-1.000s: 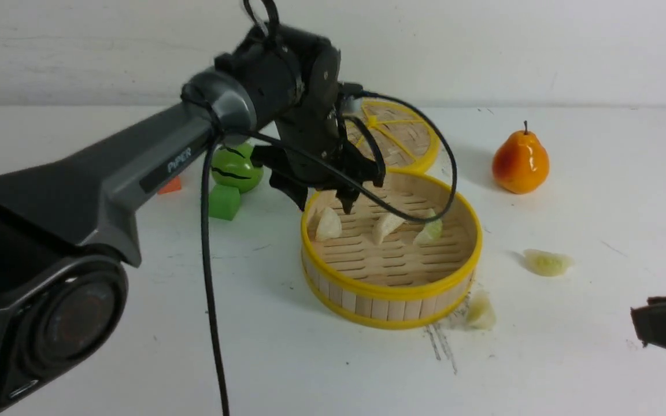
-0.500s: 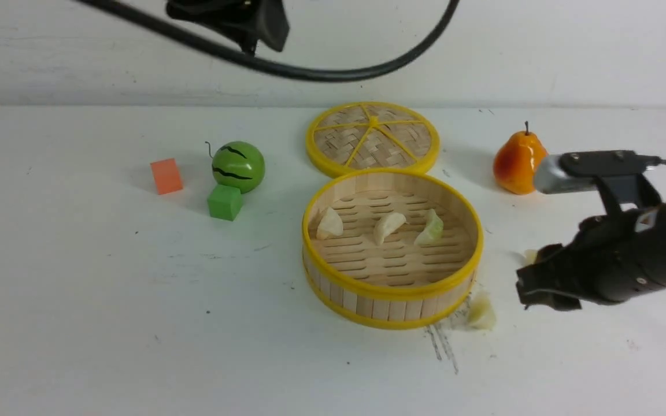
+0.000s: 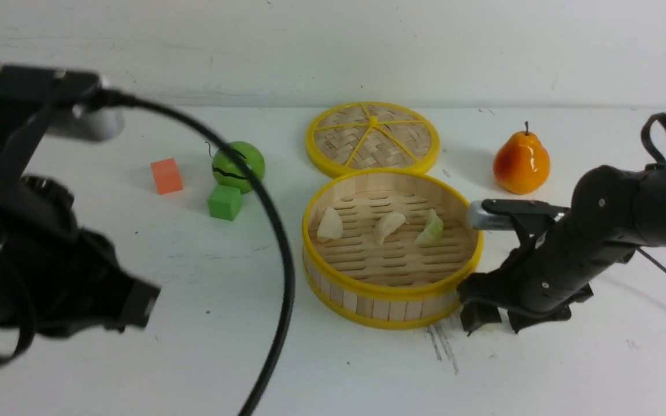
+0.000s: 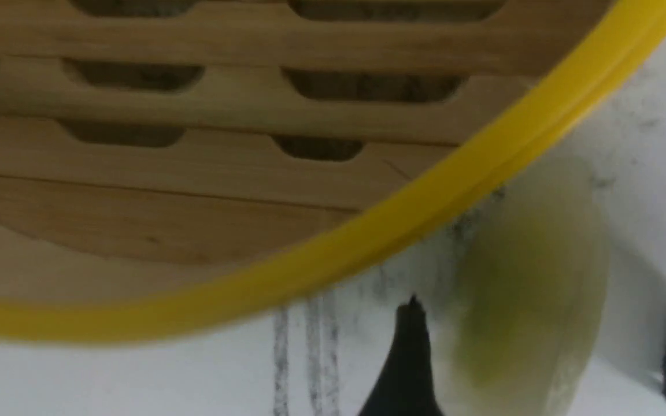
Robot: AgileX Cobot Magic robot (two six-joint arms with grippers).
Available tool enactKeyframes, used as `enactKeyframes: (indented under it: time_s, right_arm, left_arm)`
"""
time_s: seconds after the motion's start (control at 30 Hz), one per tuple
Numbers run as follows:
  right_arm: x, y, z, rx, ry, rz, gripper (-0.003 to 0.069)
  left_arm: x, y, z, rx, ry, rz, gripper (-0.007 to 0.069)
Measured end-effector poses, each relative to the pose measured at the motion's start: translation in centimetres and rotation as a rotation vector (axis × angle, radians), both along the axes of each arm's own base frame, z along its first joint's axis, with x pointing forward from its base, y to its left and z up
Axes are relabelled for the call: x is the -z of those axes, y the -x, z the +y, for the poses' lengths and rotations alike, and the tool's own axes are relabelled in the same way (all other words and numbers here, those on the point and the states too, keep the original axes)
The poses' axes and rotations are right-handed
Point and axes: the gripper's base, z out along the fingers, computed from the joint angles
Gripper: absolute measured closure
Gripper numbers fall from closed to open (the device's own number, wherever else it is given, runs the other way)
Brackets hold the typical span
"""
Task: Put the dumplings into the steamer on the white table.
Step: 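Reach for and grasp a dumpling lying on the table beside the steamer, then place the dumpling in the bamboo steamer basket with the right gripper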
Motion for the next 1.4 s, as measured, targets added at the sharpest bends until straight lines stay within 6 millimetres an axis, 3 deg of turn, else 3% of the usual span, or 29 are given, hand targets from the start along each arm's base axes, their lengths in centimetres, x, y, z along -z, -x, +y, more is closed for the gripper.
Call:
enactKeyframes:
  time_s: [0.13, 0.2, 0.23, 0.3, 0.37, 0.53, 0.63, 0.8, 0.9, 1.0, 1.23, 1.33, 1.4]
  right_arm:
    - [0.1, -0.1, 0.0, 0.0, 0.0, 0.003, 0.0209]
    - [0.1, 0.0, 0.0, -0.002, 0.001, 0.013, 0.0307]
    - [0.2, 0.1, 0.0, -0.005, 0.001, 0.021, 0.0392]
    - [0.1, 0.1, 0.0, -0.005, 0.001, 0.022, 0.0439]
    - [-0.2, 0.3, 0.0, -0.016, 0.007, 0.028, 0.0434]
    - [-4.0, 1.5, -0.6, -0.068, 0.04, -0.046, 0.0432]
    - [-8.2, 2.2, -0.5, -0.093, 0.033, -0.153, 0.0467]
    - [-12.5, 1.7, 2.3, -0.168, -0.006, -0.269, 0.0469]
    - [-12.4, 0.8, 5.1, -0.232, -0.021, -0.289, 0.0469]
    - [-10.4, -0.7, 7.7, -0.26, -0.038, -0.284, 0.0469]
    - [-5.2, -3.0, 9.9, -0.233, -0.067, -0.207, 0.0462]
    - [-4.3, -3.2, 10.0, -0.23, -0.066, -0.185, 0.0393]
    - [-4.5, -3.1, 10.0, -0.231, -0.071, -0.178, 0.0297]
  left_arm:
    - [0.9, 1.4, 0.8, -0.002, 0.001, 0.001, 0.0638]
    - [0.9, 2.0, 1.1, -0.003, 0.01, -0.013, 0.0638]
    - [0.6, 2.3, 1.3, -0.003, 0.017, -0.026, 0.0638]
    - [0.4, 2.4, 1.4, -0.003, 0.023, -0.039, 0.0638]
    - [0.2, 2.7, 1.6, -0.004, 0.033, -0.058, 0.0638]
    - [-0.2, 3.2, 1.9, -0.004, 0.045, -0.083, 0.0638]
    - [-0.3, 3.4, 2.0, -0.004, 0.048, -0.088, 0.0638]
    - [-0.4, 3.3, 2.0, -0.005, 0.054, -0.099, 0.0638]
    - [-0.5, 3.3, 1.9, -0.005, 0.058, -0.106, 0.0638]
    - [-0.4, 3.4, 1.8, -0.002, 0.073, -0.09, 0.0638]
    - [-0.2, 4.4, 1.8, 0.015, 0.083, 0.002, 0.0638]
    - [-0.2, 4.7, 2.0, 0.018, 0.078, 0.011, 0.0638]
    - [-0.2, 4.9, 2.1, 0.018, 0.077, 0.012, 0.0638]
